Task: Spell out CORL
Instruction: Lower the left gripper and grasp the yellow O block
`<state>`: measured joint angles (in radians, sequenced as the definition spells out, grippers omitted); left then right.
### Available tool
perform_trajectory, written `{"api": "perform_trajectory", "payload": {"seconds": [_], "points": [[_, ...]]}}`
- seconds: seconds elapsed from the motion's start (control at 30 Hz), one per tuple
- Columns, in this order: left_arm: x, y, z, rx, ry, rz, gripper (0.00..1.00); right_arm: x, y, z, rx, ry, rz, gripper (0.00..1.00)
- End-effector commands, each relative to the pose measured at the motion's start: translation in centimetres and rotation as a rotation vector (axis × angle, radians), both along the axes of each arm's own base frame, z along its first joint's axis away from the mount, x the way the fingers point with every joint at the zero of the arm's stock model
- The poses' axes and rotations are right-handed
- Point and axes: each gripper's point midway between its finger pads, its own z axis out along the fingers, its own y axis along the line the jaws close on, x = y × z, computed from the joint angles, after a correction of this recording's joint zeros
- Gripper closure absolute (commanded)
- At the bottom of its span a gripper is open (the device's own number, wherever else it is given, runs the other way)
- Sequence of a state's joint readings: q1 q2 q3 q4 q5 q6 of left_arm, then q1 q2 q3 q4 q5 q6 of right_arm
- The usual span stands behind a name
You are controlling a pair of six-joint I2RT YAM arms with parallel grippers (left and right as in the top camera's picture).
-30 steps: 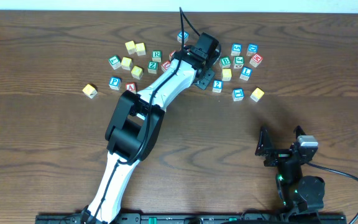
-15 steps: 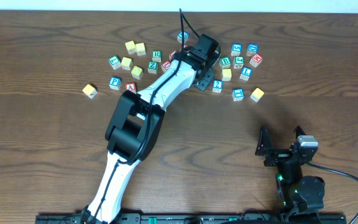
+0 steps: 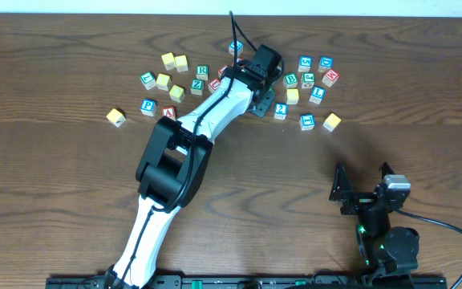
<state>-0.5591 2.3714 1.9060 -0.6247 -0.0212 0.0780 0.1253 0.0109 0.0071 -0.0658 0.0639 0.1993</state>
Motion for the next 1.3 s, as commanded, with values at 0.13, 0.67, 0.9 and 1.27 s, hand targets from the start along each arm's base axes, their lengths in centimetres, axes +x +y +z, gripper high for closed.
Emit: {"api": "perform_trajectory", "payload": {"seconds": [0.13, 0.67, 0.9, 1.27], "points": [[-0.4, 1.3, 7.6, -0.055, -0.061, 0.137, 0.67, 0.0, -0.5, 0.0, -0.014, -0.001, -0.019, 0.01], [0.2, 0.7, 3.6, -0.059, -0.034, 0.177, 0.42, 0.0, -0.5, 0.0, -0.014, -0.001, -0.019, 0.01], [0.8, 0.2, 1.7, -0.036, -0.046, 0.118, 0.42, 0.0, -0.5, 0.0, -0.014, -0.001, -0.019, 0.01], [0.3, 0.5, -1.1, -0.006, -0.002, 0.117, 0.48, 0.0, -0.5, 0.0, -0.014, -0.001, -0.019, 0.01]]}}
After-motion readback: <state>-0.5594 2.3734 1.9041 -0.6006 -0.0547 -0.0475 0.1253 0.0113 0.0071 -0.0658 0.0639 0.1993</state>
